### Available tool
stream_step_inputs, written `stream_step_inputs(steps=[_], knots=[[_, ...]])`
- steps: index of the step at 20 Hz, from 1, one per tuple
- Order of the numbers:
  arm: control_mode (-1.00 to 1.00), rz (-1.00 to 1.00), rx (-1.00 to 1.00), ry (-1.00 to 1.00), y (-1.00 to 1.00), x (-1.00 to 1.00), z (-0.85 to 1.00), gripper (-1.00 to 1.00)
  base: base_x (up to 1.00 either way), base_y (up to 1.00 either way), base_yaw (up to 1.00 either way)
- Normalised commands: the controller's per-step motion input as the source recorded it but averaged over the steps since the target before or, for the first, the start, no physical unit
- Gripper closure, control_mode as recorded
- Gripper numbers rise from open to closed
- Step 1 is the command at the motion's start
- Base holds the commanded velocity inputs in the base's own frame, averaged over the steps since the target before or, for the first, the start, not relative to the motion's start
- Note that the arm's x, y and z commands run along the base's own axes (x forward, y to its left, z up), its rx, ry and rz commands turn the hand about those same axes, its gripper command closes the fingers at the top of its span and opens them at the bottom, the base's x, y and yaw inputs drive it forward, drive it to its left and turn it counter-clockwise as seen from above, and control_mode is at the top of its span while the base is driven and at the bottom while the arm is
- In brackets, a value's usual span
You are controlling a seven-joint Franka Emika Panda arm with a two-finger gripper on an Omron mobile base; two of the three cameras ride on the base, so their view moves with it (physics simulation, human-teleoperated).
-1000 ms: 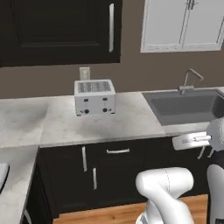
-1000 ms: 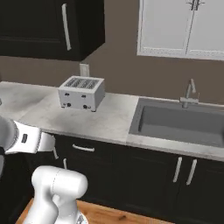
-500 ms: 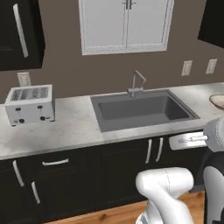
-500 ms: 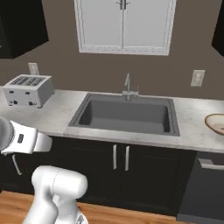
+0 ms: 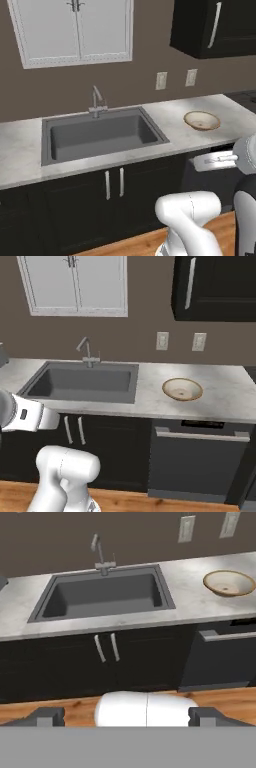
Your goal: Clear the mugs and bowl far away from the sink.
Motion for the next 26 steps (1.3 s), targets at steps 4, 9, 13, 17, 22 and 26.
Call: stream_step_inputs(steps=[4,9,13,17,22,26], knots=[[1.00,0.00,0.00,0.00,0.00,0.00,0.00,-1.00,0.08,-1.00,-0.20],[1.00,0.00,0.00,0.00,0.00,0.00,0.00,-1.00,0.24,-1.00,-0.18],[1.00,0.00,0.00,0.00,0.00,0.00,0.00,-1.00,0.41,-0.96,-0.14],[1.00,0.00,0.00,0.00,0.00,0.00,0.00,-1.00,0.82,-0.11,-0.18],[1.00,0.00,0.00,0.00,0.00,0.00,0.00,-1.00,0.94,0.00,-0.11],[1.00,0.00,0.00,0.00,0.00,0.00,0.00,-1.00,0.48,0.14,-0.01]])
